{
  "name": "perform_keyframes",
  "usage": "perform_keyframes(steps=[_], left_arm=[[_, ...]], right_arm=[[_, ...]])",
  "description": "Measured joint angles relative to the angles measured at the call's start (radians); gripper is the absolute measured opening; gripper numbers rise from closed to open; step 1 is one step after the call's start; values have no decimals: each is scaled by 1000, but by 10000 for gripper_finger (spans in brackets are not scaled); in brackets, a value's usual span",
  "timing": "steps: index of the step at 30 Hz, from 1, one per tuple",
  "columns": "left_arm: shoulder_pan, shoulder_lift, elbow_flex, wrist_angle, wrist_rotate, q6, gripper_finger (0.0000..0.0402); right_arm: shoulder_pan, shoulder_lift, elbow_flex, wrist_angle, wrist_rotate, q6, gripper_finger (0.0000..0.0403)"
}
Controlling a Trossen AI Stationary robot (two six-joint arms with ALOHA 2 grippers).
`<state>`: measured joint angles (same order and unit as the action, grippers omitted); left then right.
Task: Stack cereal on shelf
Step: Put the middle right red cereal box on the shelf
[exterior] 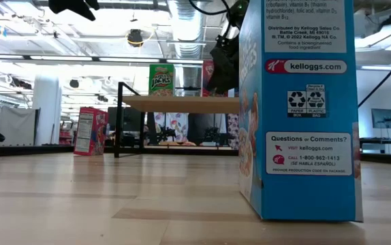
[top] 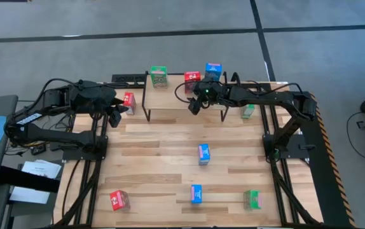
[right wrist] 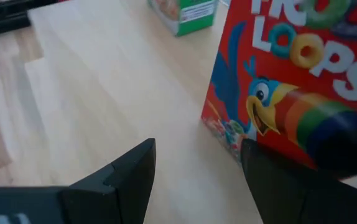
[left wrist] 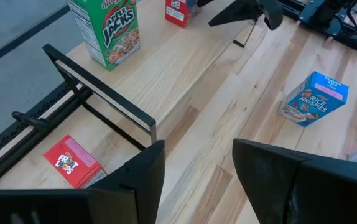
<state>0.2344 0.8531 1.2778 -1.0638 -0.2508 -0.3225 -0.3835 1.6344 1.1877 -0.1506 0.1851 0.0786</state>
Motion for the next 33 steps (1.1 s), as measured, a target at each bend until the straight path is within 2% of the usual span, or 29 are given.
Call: perform_keyframes(steps=[12,33], left_arm=[[0,0,0,0,-50,10,176],[0,0,0,0,-52,5,176]], right_arm=[[-32,1,0,56,0,-1,260],[5,10,0,165,-2,3,260]])
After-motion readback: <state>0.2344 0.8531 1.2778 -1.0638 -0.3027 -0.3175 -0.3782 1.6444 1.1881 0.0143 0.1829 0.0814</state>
